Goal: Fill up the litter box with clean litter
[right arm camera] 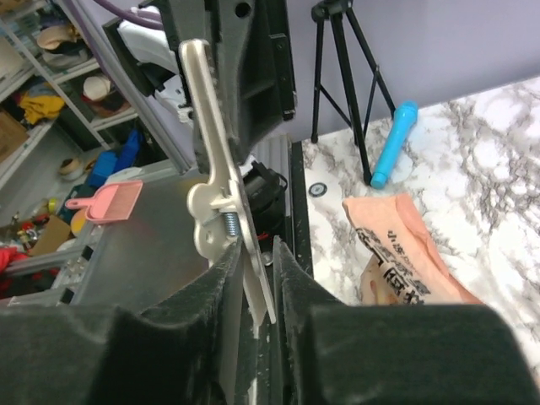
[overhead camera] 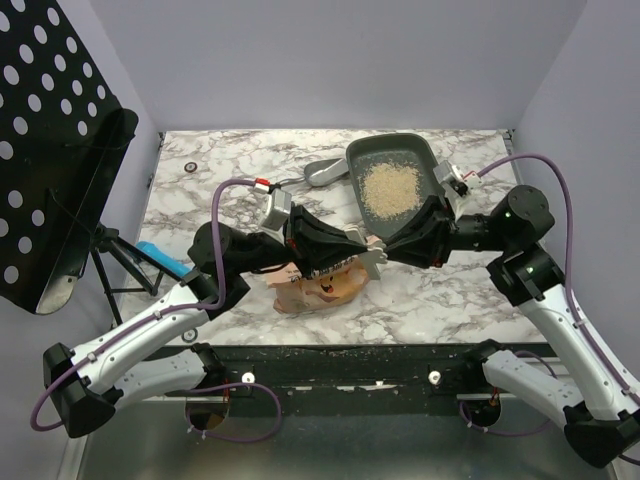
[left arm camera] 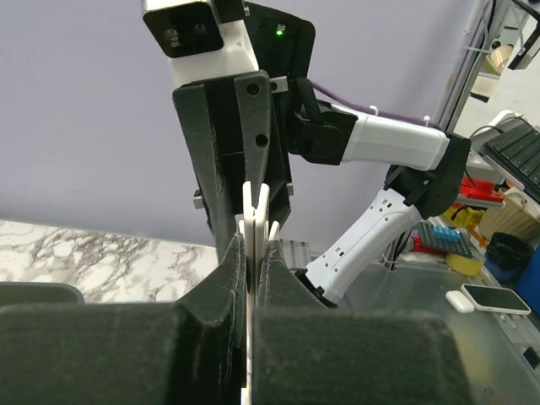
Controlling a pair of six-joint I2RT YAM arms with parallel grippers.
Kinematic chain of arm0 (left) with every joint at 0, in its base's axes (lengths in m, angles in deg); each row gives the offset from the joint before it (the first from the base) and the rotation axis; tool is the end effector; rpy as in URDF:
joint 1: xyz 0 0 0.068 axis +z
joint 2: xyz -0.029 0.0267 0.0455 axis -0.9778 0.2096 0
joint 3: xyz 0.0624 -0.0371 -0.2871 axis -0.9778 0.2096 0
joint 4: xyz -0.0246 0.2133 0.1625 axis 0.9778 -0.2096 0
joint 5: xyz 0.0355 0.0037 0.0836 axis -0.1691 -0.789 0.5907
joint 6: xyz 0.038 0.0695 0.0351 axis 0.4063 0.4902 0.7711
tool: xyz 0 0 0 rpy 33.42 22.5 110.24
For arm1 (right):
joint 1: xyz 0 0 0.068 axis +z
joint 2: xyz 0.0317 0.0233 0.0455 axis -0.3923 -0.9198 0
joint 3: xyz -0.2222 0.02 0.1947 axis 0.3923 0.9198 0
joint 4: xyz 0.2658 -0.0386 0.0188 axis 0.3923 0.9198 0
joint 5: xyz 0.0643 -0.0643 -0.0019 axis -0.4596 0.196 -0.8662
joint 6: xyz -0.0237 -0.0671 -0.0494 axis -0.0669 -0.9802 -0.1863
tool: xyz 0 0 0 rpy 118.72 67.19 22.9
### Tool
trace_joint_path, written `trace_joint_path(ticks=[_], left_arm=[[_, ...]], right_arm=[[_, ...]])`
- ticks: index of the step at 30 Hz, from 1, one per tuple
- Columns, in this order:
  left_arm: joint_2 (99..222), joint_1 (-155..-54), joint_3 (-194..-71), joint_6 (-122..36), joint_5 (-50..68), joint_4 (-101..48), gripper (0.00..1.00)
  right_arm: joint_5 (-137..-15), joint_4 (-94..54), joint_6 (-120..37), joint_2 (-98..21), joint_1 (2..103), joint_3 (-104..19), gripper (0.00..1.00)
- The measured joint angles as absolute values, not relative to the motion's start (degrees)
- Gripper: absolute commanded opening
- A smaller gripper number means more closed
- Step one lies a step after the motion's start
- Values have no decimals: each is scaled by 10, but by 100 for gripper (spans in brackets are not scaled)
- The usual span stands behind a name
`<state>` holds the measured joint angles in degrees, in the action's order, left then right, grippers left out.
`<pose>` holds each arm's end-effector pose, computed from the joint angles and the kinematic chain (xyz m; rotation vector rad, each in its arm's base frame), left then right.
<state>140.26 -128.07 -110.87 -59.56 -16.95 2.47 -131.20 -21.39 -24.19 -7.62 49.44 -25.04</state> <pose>0.1168 -0.2071 0.4529 0.8096 1.0594 -1.5128 0.1354 0.1432 0.4469 -1.0125 1.3585 1.4510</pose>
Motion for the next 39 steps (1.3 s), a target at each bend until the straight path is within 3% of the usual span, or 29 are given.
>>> trace_joint_path(ticks=[6,17,39], left_arm=[[1387,-1279,-1108,-576,-167,1,0],[1344,-1279,-1104,-542,-132,-84,0],[1341,-1279,-1103,-525,-118,-142,0]], right_arm=[[-1273,-110,-308,-82,498,-269,54],[-1217,2,-439,-50,498,-339,65],[-1303,-56,-444,-150,548,-339,67]])
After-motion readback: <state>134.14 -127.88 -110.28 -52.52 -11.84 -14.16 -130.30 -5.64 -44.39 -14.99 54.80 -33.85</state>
